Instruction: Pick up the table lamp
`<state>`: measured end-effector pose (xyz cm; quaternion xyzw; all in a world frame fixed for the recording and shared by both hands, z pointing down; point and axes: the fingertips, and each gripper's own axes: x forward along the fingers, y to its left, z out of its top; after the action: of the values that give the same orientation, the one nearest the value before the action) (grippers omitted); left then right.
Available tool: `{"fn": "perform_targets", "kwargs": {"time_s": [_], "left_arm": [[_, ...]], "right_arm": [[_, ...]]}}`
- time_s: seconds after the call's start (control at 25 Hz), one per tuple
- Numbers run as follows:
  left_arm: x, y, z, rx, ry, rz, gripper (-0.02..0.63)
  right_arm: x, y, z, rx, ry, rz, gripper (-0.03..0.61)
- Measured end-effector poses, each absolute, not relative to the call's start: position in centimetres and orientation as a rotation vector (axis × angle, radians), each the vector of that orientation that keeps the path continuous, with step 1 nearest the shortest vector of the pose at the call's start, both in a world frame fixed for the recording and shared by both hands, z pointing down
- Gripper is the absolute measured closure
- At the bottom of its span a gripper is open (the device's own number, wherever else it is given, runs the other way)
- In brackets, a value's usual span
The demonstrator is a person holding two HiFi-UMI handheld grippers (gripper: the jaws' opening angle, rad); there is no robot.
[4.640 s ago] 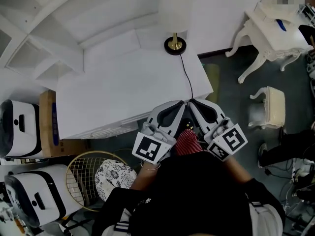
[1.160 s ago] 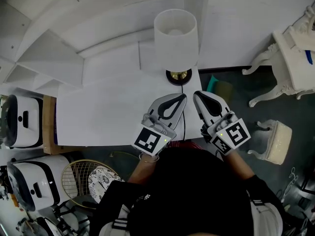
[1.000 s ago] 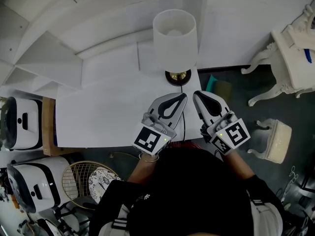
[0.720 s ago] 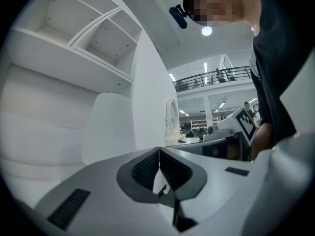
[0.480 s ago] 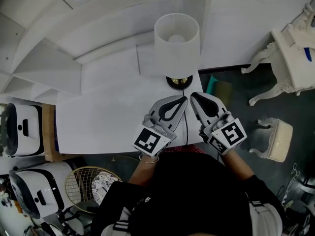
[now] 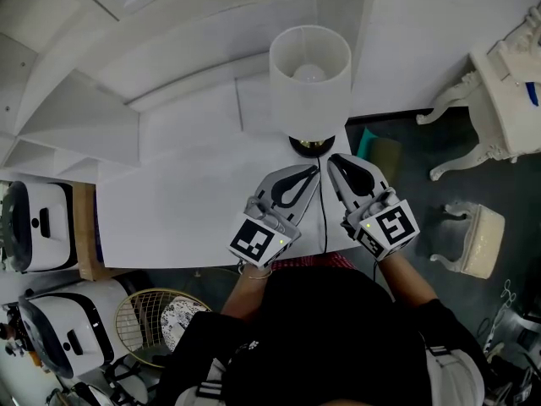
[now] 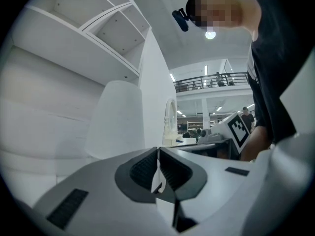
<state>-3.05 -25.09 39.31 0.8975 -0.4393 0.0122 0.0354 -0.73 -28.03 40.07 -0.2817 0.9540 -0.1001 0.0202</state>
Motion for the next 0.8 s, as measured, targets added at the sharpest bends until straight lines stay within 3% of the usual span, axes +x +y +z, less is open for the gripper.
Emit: {"fn": "perform_targets", "kwargs": {"time_s": [0.28, 0.4, 0.8], "left_arm": [[-3.4, -26.1, 39.4, 2.768, -1.333, 0.019, 0.600], [-3.7, -26.4, 40.1, 2.758, -1.322, 0.026, 0.600], [-4.8, -27.4, 41.2, 2.733, -1.302, 0.050, 0.600]], "right_arm": [[-1.5, -29.3, 41.5, -0.915, 2.974, -0.317, 0.558], [-1.7, -29.9, 42.3, -0.935, 2.975, -0.336, 0.512], [-2.7, -31.9, 44.7, -1.007, 2.985, -0.343, 0.489]]}}
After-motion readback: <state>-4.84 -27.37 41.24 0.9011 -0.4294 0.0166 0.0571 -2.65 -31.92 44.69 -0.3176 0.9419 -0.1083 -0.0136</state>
